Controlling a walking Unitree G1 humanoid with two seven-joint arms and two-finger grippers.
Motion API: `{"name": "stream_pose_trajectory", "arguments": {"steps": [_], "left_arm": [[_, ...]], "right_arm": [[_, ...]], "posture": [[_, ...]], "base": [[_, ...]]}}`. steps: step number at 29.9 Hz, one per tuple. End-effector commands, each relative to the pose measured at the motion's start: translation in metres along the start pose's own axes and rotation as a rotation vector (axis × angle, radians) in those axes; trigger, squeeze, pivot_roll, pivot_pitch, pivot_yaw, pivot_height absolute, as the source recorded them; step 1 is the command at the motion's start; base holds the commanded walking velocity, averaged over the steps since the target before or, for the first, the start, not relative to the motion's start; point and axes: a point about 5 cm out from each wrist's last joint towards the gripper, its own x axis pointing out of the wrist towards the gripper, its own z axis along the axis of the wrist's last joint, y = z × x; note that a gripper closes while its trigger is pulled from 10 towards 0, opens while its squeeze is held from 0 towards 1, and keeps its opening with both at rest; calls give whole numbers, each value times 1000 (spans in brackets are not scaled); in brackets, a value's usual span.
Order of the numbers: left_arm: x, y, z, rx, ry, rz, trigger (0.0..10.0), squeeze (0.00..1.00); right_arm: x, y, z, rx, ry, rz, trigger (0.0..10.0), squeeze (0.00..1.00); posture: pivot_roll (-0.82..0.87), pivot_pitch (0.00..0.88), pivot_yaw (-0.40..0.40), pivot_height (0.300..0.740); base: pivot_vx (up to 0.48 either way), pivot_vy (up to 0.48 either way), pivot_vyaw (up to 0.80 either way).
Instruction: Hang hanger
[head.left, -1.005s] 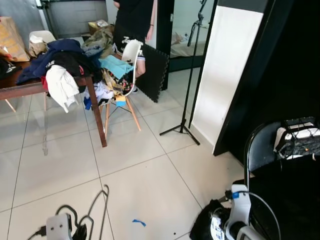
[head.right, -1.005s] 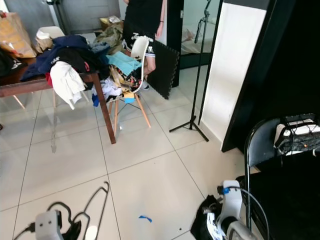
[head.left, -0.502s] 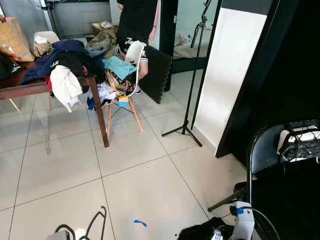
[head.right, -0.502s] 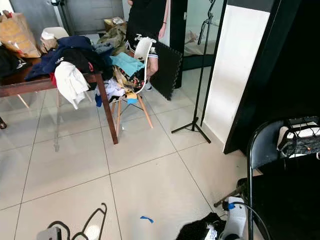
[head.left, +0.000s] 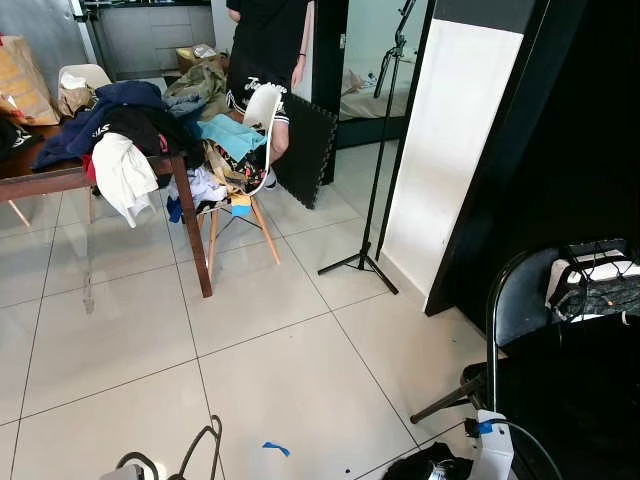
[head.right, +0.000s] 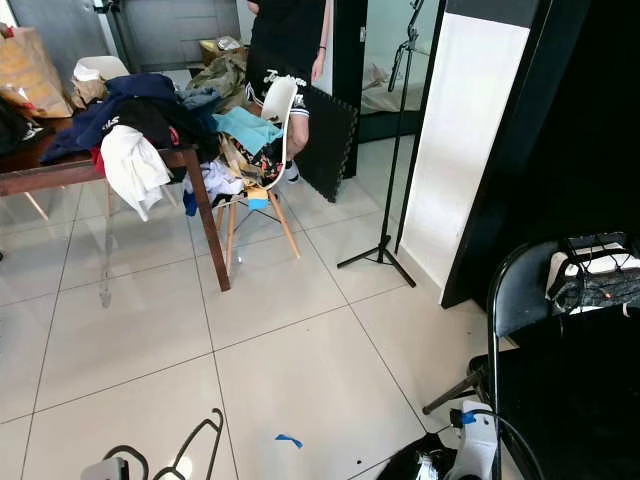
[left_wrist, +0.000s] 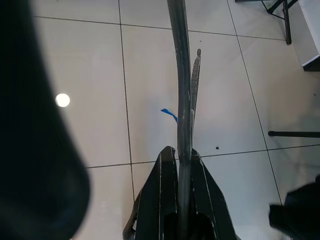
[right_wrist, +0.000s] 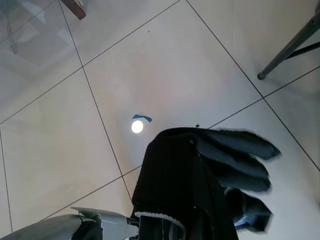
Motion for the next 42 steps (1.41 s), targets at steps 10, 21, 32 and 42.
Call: {"name": "stream_pose_trajectory", "arguments": {"steps": [10, 21, 32, 42], "left_arm": [[2, 5, 2, 10, -20, -1, 10000, 0], [4, 5, 1, 10, -20, -7, 10000, 0], [4, 7, 0, 7, -22, -4, 10000, 0], [5, 8, -1, -15, -15, 15, 10000, 0]], "right_arm": [[0, -2, -1, -30, 21, 8, 10000, 0], [1, -1, 1, -27, 7, 13, 10000, 0], [1, -2, 2, 4, 2, 9, 10000, 0], [1, -7, 3, 89, -4, -30, 10000, 0]], "posture": [[23, 0, -45, 740], [22, 0, -41, 740], [23, 0, -42, 740], [25, 0, -44, 740]], "base": [[0, 0, 786], [0, 0, 743], [0, 0, 52], [0, 0, 0]]}}
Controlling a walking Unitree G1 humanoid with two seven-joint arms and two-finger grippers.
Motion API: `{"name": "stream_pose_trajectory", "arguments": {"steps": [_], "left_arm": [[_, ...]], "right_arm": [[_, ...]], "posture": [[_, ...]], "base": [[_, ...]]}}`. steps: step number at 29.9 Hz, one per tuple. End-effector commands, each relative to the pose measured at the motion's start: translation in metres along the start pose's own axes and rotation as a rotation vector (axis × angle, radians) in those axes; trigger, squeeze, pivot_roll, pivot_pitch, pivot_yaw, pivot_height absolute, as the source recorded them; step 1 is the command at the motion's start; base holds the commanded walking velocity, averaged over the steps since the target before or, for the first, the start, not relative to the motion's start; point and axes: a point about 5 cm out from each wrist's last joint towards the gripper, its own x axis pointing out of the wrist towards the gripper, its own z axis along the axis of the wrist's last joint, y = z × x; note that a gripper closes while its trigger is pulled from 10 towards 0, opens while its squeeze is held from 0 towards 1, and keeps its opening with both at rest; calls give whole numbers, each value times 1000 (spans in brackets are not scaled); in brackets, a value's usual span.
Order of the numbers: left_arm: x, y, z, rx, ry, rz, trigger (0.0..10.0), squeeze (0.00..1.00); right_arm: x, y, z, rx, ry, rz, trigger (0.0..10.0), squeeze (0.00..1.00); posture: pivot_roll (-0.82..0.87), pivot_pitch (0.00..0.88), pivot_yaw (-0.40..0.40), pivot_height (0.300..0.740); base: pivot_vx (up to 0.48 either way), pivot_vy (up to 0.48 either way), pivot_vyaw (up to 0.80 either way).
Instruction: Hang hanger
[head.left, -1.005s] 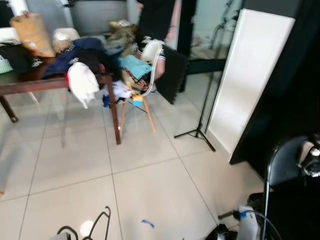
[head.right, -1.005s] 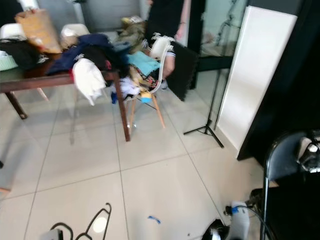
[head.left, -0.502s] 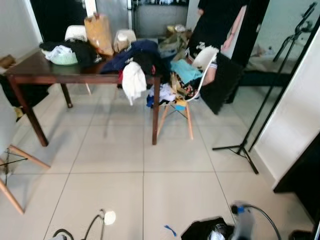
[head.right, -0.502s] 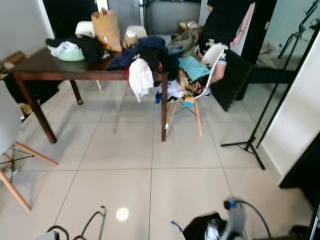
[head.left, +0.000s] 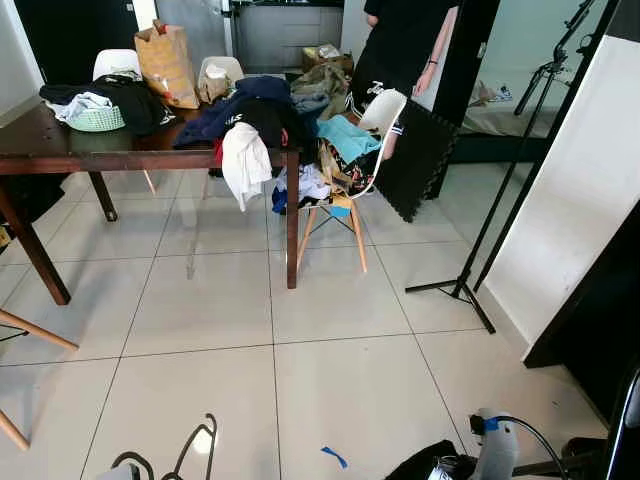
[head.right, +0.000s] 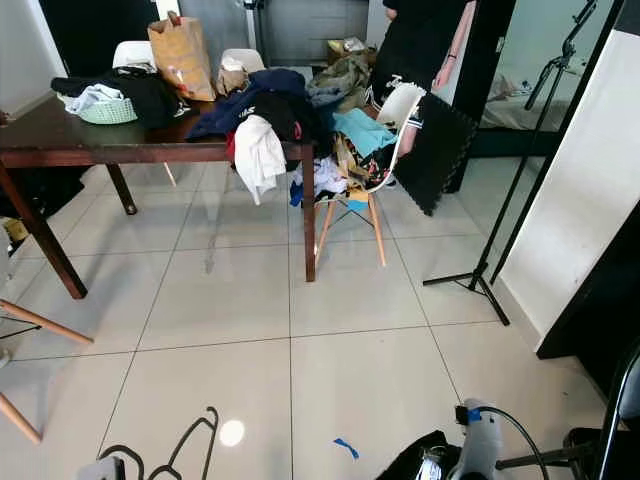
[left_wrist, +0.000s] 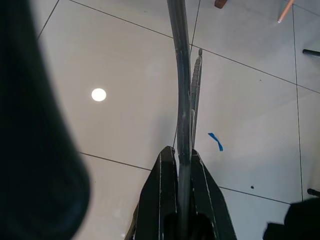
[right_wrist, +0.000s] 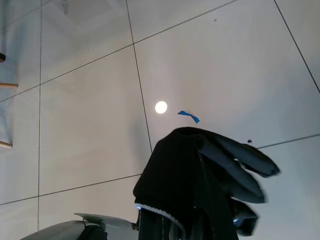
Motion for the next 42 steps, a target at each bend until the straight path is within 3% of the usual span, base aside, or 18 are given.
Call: {"name": "stream_pose_trajectory", "arguments": {"steps": [1, 29, 33, 42], "left_arm": [[-1, 3, -2, -4, 6, 14, 10000, 0], [-1, -5, 4, 28, -41, -15, 10000, 0], [-1, -5, 5, 31, -45, -16, 10000, 0], [-1, -4, 4, 36, -41, -24, 10000, 0]], "right_arm": [[0, -2, 2, 26, -5, -15, 10000, 0], [-3, -6, -1, -3, 33, -10, 10000, 0], [-1, -3, -1, -60, 46, 24, 10000, 0], [-3, 0, -7, -85, 70, 45, 10000, 0]], "posture": [[25, 0, -44, 740], [28, 0, -46, 740], [31, 0, -45, 740], [33, 0, -44, 740]], "base": [[0, 0, 0], [0, 0, 0], [272, 0, 0], [302, 0, 0]]}}
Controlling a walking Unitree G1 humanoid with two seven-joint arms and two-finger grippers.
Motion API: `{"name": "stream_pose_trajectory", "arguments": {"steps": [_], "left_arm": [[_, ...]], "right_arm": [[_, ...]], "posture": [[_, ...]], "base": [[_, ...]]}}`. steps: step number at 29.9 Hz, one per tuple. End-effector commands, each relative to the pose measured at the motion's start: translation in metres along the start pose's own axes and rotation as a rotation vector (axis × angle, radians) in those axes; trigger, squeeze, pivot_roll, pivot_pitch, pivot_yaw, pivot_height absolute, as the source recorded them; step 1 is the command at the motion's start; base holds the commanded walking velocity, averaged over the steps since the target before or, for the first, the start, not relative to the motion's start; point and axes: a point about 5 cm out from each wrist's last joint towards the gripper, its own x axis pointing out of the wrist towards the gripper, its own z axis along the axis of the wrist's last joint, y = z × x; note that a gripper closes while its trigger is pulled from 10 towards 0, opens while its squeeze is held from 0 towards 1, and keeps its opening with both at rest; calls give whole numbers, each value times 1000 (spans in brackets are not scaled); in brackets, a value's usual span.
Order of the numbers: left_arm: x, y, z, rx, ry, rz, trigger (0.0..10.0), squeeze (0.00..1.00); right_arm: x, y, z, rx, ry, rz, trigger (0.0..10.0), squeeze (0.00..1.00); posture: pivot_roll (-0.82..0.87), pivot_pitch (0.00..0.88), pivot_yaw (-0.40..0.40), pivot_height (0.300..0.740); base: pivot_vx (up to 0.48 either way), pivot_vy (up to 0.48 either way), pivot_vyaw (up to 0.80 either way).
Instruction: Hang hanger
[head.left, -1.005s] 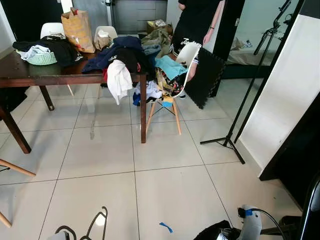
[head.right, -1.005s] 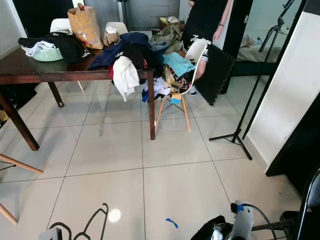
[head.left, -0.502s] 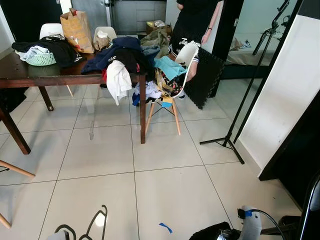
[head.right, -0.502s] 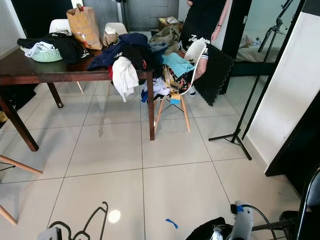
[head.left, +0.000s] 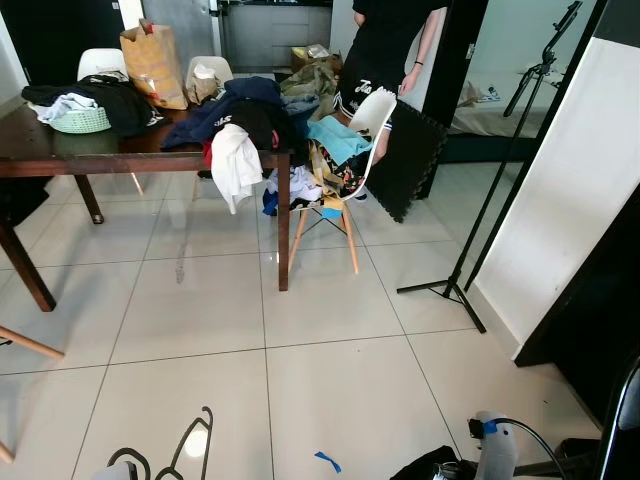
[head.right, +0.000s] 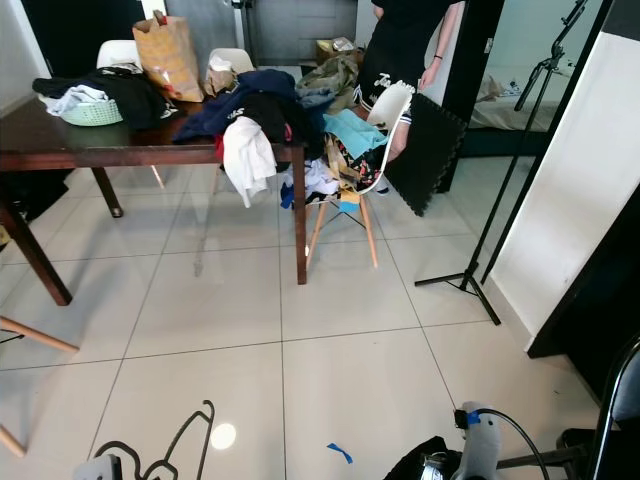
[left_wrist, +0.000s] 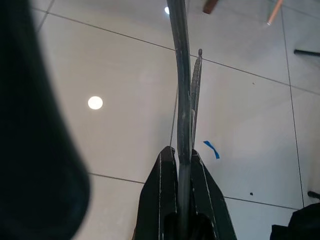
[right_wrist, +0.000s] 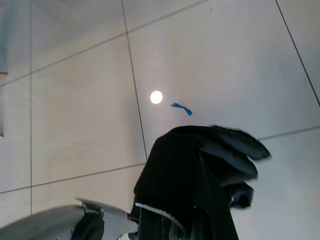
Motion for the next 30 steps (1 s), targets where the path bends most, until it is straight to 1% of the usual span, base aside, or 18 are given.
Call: {"name": "stream_pose_trajectory", "arguments": {"steps": [1, 2, 6, 9, 12, 16, 21, 30], "left_arm": [[1, -4, 0, 12, -2, -19, 10000, 0], [1, -4, 0, 12, -2, -19, 10000, 0], [0, -4, -1, 16, 2, -22, 10000, 0], [0, -4, -2, 18, 4, -23, 10000, 0], [0, -4, -2, 18, 5, -24, 10000, 0], [0, -4, -2, 18, 4, -24, 10000, 0], [0, -4, -2, 19, 3, -23, 10000, 0], [0, -4, -2, 20, 5, -24, 10000, 0]], "right_arm": [[0, 1, -3, -28, 18, 10, 10000, 0], [0, 1, -3, -28, 18, 10, 10000, 0], [-1, 2, -7, -47, 31, 19, 10000, 0], [-1, 2, -5, -52, 29, 24, 10000, 0], [0, 2, -3, -42, 20, 24, 10000, 0], [0, 2, -2, -40, 16, 24, 10000, 0], [0, 1, -1, -15, 3, 14, 10000, 0], [0, 1, -2, 2, 7, 6, 10000, 0]], "posture": [[33, 0, -44, 740], [33, 0, -44, 740], [32, 0, -41, 740], [32, 0, -42, 740], [32, 0, -42, 740], [32, 0, -42, 740], [32, 0, -43, 740], [32, 0, -43, 740]], "base": [[307, 0, 0], [307, 0, 0], [317, 0, 764], [319, 0, 756], [319, 0, 750], [319, 0, 456], [320, 0, 0], [321, 0, 0]]}}
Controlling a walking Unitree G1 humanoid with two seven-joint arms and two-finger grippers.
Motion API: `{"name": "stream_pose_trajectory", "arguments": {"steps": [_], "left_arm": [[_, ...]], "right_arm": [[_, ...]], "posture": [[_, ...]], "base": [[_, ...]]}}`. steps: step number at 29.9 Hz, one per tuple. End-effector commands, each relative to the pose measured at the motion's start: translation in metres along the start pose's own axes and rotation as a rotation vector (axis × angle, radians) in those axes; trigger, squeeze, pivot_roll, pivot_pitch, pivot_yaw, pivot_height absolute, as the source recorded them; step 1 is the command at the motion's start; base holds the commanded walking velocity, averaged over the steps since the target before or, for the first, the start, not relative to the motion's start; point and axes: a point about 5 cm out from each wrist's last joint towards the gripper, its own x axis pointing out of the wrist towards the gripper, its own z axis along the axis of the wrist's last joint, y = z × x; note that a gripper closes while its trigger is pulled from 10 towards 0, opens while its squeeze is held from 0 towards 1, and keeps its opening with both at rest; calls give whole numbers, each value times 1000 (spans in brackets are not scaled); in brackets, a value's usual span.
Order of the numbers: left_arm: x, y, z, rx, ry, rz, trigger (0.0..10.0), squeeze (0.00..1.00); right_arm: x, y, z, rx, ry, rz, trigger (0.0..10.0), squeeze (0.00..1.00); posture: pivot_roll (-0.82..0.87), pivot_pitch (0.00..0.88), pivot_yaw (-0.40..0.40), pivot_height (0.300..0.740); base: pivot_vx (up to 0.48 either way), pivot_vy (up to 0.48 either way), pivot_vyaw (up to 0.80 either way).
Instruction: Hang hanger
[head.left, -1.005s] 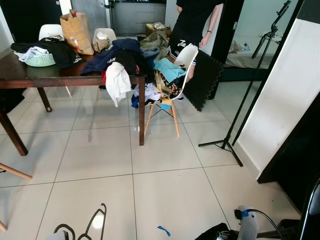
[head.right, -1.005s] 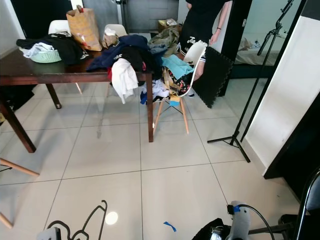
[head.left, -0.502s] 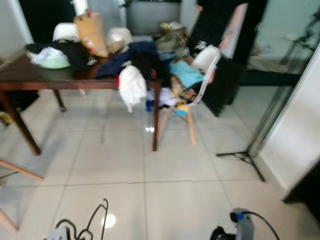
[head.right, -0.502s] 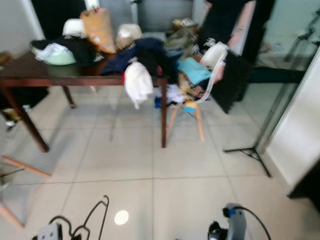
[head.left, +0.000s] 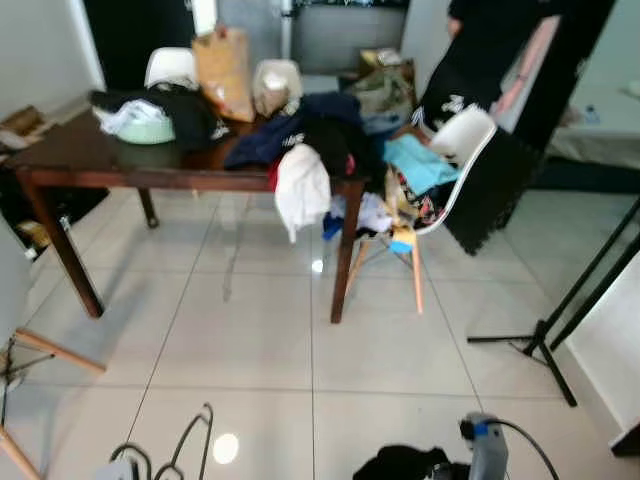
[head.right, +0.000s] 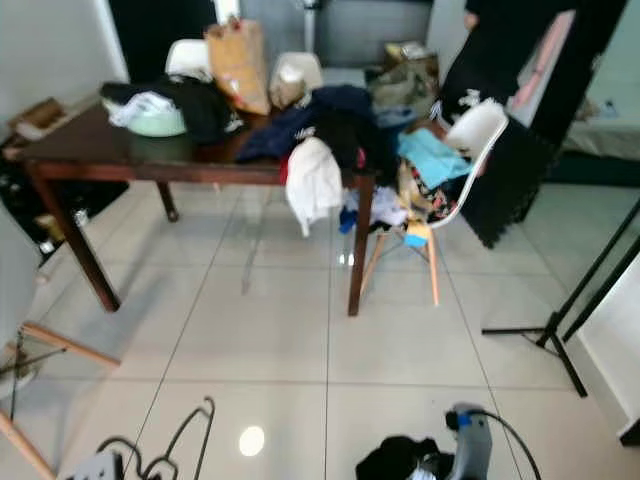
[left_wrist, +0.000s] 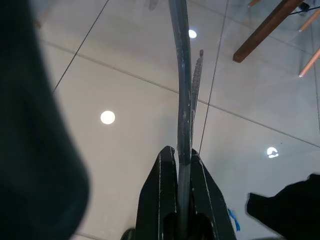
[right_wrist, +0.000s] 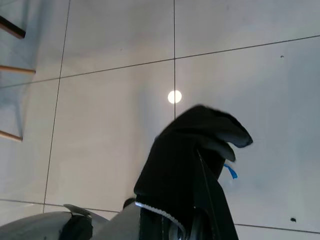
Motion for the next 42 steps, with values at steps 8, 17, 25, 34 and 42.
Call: {"name": "stream_pose_trajectory", "arguments": {"steps": [8, 17, 25, 34, 42], "left_arm": [[-5, 8, -8, -2, 33, 23, 10000, 0], [-5, 11, -9, 2, 45, 26, 10000, 0], [4, 23, 27, 44, -109, 41, 10000, 0], [2, 8, 89, 131, -346, -34, 10000, 0], [1, -17, 116, 169, -446, -107, 10000, 0]], "right_arm": [[3, 4, 0, 19, 7, 7, 10000, 0], [5, 6, 2, 13, -6, -5, 10000, 0], [30, 39, 84, -52, -258, 182, 10000, 0], [33, 90, 150, -176, -460, 406, 10000, 0], [21, 119, 193, -188, -619, 505, 10000, 0]], "posture": [[33, 0, -43, 740], [33, 0, -39, 740], [31, 0, -37, 740], [43, 0, -44, 740], [43, 0, -41, 740]], "base": [[324, 0, -456], [332, 0, 0], [353, 0, 0], [352, 0, 0], [358, 0, 0]]}}
